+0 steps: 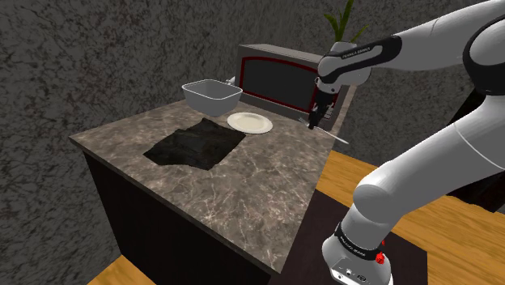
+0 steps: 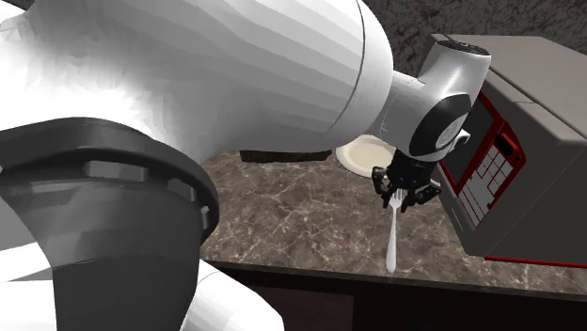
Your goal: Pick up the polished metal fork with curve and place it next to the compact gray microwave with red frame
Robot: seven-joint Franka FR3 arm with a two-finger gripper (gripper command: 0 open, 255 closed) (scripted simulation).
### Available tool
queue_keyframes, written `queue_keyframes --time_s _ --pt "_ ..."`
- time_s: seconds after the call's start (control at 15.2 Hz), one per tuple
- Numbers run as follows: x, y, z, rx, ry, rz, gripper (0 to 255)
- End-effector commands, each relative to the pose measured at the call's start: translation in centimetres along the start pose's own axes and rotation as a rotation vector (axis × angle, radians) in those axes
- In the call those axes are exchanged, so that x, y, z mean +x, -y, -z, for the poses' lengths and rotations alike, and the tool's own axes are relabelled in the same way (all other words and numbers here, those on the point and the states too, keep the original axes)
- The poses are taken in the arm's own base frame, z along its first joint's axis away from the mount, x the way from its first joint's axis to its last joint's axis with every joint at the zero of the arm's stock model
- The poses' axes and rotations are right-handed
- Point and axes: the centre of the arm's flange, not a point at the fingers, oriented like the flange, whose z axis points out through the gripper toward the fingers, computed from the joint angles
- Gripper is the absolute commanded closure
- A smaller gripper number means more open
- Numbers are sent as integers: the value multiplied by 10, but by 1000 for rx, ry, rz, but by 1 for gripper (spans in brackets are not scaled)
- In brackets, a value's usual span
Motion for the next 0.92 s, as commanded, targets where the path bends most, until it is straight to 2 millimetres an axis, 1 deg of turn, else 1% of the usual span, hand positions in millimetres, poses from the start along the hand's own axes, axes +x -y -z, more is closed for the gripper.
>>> queue_keyframes --time_s 0.0,0.86 --pt "0 0 -10 0 0 0 255" --pt "-3 -1 -79 0 0 0 255"
